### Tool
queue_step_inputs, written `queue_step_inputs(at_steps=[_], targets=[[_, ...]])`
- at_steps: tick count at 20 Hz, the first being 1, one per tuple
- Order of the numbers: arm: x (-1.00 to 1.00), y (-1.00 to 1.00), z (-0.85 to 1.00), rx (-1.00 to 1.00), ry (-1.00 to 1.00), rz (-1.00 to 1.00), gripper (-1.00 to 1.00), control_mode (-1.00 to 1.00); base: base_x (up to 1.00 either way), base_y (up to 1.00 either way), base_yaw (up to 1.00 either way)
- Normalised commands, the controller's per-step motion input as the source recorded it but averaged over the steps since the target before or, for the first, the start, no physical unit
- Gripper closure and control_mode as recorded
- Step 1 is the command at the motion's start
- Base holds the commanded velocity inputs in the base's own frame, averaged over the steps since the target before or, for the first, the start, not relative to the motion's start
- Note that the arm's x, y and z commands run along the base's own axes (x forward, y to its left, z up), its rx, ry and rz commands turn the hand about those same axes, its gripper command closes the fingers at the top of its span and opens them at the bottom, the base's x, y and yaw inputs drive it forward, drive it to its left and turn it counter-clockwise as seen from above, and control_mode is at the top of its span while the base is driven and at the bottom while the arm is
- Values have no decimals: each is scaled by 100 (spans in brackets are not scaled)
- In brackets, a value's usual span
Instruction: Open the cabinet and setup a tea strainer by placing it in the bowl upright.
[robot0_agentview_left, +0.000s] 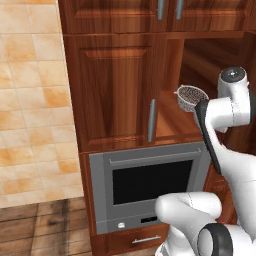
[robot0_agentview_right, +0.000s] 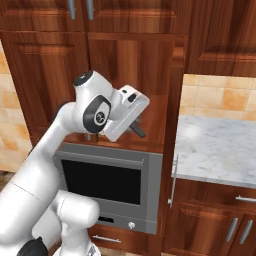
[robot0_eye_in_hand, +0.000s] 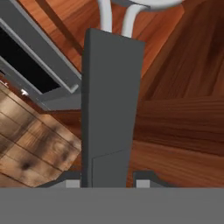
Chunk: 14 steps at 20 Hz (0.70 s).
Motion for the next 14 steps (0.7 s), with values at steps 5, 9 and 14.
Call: queue_step_inputs(at_steps=[5,9,14], targets=[[-87,47,18,0,2,-16,100,-100,0,0,0],[-83,47,0,2,1,-15,100,-100,0,0,0],[-71,38,2,10,0,-11,100,-100,0,0,0]])
